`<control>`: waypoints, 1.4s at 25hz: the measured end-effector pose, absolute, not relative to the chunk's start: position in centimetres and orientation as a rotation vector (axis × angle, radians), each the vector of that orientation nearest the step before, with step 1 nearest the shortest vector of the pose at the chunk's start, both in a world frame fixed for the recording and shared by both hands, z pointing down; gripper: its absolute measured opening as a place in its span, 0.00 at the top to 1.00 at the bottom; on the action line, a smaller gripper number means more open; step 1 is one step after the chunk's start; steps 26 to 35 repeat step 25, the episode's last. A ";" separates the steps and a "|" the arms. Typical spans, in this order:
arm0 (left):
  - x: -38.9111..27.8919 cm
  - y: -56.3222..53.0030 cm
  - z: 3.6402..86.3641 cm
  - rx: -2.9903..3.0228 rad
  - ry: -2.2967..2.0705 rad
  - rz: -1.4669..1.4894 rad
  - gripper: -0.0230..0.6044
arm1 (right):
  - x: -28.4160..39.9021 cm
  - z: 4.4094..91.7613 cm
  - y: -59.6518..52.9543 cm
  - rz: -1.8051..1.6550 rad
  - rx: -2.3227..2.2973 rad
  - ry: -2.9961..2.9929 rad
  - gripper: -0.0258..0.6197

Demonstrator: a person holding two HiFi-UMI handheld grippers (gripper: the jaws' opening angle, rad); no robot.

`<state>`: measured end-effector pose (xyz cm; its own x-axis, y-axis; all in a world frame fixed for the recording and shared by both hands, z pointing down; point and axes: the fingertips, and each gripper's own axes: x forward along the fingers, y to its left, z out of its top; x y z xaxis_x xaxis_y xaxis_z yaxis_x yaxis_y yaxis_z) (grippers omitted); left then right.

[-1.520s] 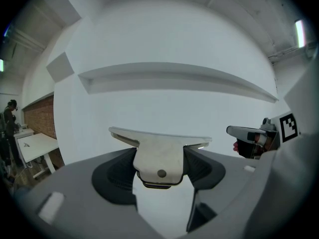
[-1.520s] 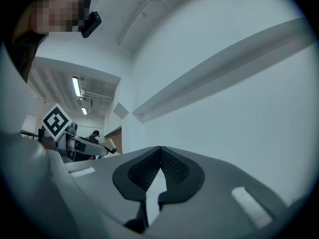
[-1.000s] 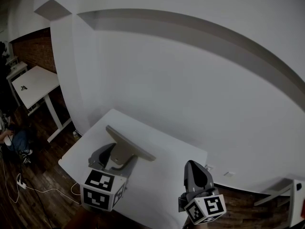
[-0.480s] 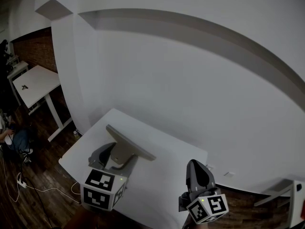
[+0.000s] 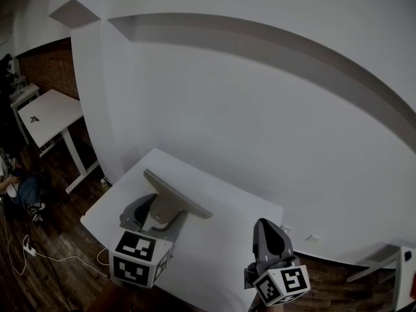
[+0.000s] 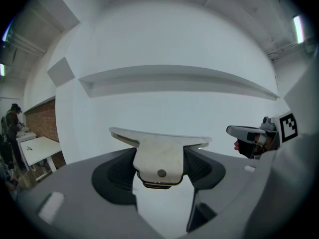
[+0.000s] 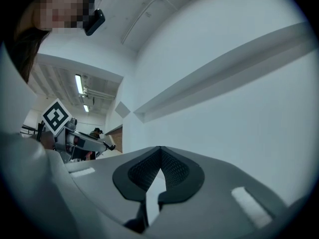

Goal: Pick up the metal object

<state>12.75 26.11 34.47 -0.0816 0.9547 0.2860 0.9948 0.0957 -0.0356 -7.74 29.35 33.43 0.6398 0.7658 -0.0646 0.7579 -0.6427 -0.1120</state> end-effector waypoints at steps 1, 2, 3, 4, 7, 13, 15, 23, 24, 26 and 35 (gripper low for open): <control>12.7 26.1 34.5 -1.951 -2.135 -0.246 0.50 | -7.7 33.4 29.3 0.153 -2.787 -1.297 0.94; 12.7 26.1 34.5 -1.951 -2.134 -0.245 0.50 | -7.7 33.4 29.2 0.149 -2.793 -1.297 0.94; 12.8 26.1 34.5 -1.951 -2.133 -0.245 0.50 | -7.6 33.4 29.2 0.145 -2.797 -1.295 0.94; 12.8 26.1 34.4 -1.951 -2.132 -0.245 0.50 | -7.6 33.4 29.2 0.141 -2.799 -1.292 0.94; 12.8 26.0 34.4 -1.952 -2.131 -0.246 0.50 | -7.5 33.4 29.1 0.132 -2.804 -1.288 0.94; 12.8 26.1 34.4 -1.950 -2.129 -0.246 0.50 | -7.5 33.5 29.2 0.121 -2.805 -1.287 0.94; 12.8 26.2 34.5 -1.950 -2.127 -0.244 0.50 | -7.5 33.6 29.2 0.119 -2.805 -1.287 0.94; 12.9 26.2 34.4 -1.948 -2.122 -0.240 0.50 | -7.4 33.5 29.2 0.117 -2.807 -1.283 0.94; 12.9 26.2 34.4 -1.949 -2.120 -0.241 0.50 | -7.4 33.5 29.2 0.117 -2.807 -1.283 0.94; 12.9 26.2 34.5 -1.949 -2.118 -0.241 0.50 | -7.4 33.5 29.2 0.116 -2.806 -1.283 0.94; 12.9 26.2 34.5 -1.949 -2.118 -0.241 0.50 | -7.4 33.5 29.2 0.116 -2.806 -1.283 0.94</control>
